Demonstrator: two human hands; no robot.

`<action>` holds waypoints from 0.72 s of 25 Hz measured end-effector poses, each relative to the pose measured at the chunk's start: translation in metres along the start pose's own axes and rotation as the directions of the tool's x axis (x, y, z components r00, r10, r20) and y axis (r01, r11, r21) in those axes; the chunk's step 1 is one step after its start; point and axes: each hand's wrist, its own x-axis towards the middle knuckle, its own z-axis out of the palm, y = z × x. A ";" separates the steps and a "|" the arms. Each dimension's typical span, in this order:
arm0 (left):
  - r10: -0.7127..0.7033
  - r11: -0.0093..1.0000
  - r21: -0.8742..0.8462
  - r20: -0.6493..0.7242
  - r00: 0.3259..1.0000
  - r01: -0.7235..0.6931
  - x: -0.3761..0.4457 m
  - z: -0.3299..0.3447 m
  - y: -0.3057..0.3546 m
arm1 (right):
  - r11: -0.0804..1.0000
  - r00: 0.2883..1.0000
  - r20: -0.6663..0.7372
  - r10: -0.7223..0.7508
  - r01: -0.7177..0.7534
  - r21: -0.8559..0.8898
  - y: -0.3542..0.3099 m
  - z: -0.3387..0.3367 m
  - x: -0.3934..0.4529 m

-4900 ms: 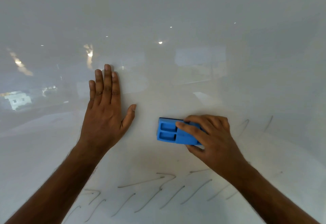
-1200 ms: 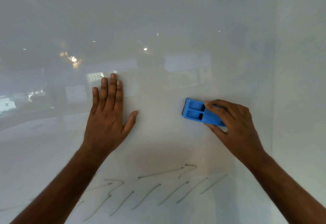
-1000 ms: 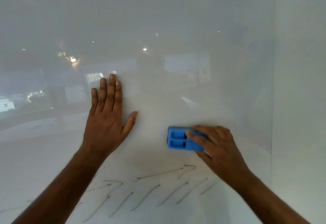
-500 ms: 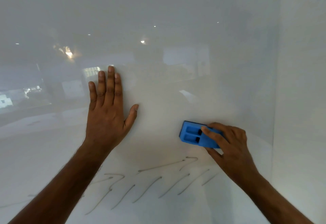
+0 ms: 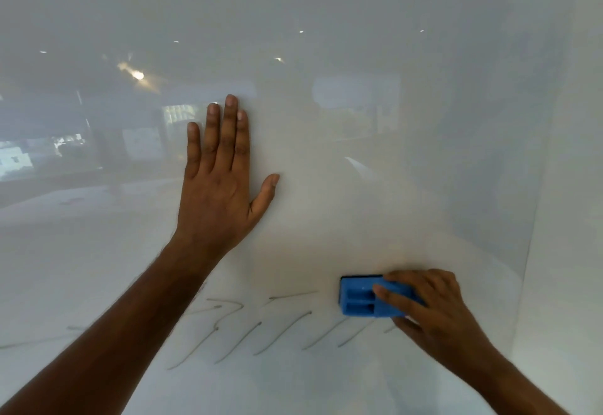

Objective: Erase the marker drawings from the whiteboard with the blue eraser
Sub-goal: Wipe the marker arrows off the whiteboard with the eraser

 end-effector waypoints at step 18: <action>0.126 0.990 0.059 0.004 0.992 -0.126 -0.007 -0.003 -0.026 | 0.997 0.998 0.030 -0.047 0.049 -0.057 -0.015 0.002 -0.001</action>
